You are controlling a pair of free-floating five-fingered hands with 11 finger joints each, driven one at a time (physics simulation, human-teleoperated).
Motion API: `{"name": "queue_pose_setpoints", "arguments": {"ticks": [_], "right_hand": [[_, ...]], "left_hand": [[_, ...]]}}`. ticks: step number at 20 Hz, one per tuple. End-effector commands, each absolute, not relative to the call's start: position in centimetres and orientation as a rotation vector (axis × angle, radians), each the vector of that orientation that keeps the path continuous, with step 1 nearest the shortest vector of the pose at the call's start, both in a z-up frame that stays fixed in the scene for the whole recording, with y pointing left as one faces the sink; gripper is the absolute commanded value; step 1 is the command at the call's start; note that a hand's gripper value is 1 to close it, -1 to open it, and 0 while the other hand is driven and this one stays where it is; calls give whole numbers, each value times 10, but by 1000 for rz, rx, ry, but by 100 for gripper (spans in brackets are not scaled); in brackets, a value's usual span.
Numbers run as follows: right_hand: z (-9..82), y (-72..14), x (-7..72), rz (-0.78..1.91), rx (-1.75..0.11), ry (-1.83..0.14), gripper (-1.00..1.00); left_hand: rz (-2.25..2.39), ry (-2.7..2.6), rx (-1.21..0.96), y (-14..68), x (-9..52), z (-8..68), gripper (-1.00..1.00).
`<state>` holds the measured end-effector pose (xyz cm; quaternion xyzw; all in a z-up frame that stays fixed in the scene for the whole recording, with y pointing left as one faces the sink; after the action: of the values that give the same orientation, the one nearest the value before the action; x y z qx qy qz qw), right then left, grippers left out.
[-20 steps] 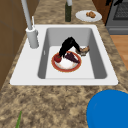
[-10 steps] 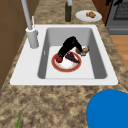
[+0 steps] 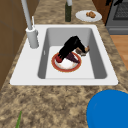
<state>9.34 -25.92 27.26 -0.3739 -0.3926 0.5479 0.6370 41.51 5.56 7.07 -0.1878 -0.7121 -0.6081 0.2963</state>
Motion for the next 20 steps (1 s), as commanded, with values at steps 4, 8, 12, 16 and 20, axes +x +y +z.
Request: {"name": "queue_pose_setpoints", "arguments": {"ticks": [4, 8, 12, 16, 20], "right_hand": [[273, -259, 93, 1251, -854, -897, 0], [273, -259, 93, 1251, -854, -897, 0], [273, -259, 93, 1251, -854, -897, 0], [273, -259, 93, 1251, -854, -897, 0], [273, -259, 93, 1251, -854, -897, 0]], "left_hand": [[-1648, -1983, -515, 78, 402, 108, -100], [-1692, -2019, -495, 87, 397, 122, -100], [-1708, -2052, -470, 96, 395, 135, -100], [-1716, -2098, -430, 107, 395, 147, -100], [-1716, -2131, -405, 122, 398, 159, -100]]}}
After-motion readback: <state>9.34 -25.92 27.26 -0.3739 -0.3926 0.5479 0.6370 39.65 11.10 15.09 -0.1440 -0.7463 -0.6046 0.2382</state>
